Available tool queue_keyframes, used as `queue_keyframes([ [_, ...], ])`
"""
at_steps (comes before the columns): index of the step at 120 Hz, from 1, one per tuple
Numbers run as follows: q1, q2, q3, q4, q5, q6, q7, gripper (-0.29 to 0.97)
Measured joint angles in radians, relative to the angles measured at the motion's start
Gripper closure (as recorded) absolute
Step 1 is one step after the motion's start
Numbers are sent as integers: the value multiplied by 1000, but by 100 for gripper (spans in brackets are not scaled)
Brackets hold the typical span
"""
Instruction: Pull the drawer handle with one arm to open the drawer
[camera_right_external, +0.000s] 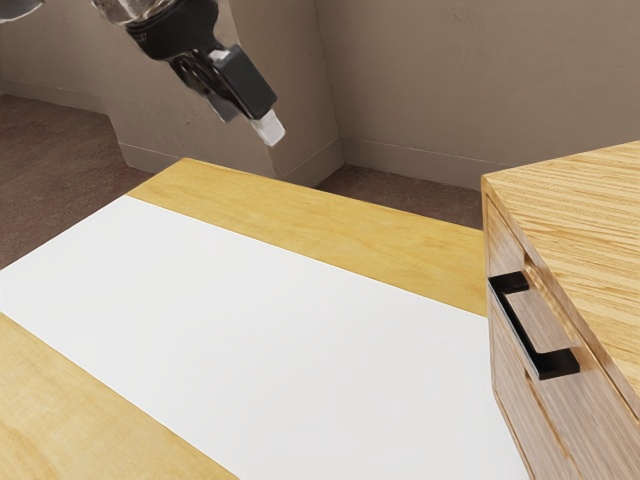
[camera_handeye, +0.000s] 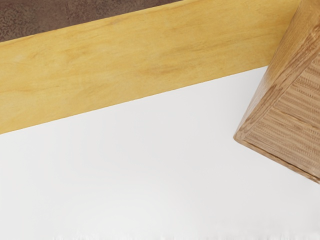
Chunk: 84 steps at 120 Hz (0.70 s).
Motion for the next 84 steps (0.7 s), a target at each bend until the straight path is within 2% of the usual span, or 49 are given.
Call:
queue_keyframes([
  [16,-93,11,-18,-23,-6,-32,8,0],
  [34,-143,38,-17,-36,-126,-110,-23,0],
  [41,-125,51,-46,-42,-163,-114,-52,0],
  [47,-82,33,-98,-52,-161,-112,-86,0],
  [50,-43,-1,-139,-86,-156,-103,-104,0],
  [56,101,-106,-268,-175,-153,-77,-138,0],
  [60,144,-155,-321,-215,-152,-58,-163,0],
  [68,148,-195,-379,-259,-148,-17,-211,0],
  [84,142,-157,-468,-254,-144,62,-291,0],
])
